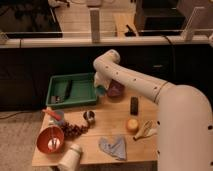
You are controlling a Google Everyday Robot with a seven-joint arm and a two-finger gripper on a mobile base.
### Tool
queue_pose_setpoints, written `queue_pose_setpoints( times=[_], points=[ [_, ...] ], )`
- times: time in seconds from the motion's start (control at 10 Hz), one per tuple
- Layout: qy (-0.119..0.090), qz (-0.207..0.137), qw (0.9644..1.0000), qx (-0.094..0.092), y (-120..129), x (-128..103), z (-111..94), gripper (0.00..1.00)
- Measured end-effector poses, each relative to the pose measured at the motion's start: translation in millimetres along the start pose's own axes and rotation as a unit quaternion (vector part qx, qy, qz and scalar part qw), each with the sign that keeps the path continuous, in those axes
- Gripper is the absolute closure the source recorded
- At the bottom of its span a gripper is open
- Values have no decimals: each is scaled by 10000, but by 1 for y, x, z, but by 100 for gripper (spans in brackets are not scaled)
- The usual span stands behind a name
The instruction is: Wipe tray with sponge
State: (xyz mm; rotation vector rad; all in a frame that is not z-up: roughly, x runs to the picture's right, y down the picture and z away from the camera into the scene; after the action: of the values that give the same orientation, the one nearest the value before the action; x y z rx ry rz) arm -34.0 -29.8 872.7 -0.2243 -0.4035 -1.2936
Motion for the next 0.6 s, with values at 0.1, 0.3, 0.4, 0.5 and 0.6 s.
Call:
queue_pose_setpoints(
  times=[0.1,0.3,0.4,0.5,0.6],
  points=[
    [19,-75,10000,60,-6,2,-1,96],
    [19,-233,9995,207,-22,3,-4,96],
    [15,-327,9991,280,-32,2,-4,96],
    [23,-410,9986,324,-39,2,-5,96],
    [27,-504,9981,361,-47,2,-4,96]
  ],
)
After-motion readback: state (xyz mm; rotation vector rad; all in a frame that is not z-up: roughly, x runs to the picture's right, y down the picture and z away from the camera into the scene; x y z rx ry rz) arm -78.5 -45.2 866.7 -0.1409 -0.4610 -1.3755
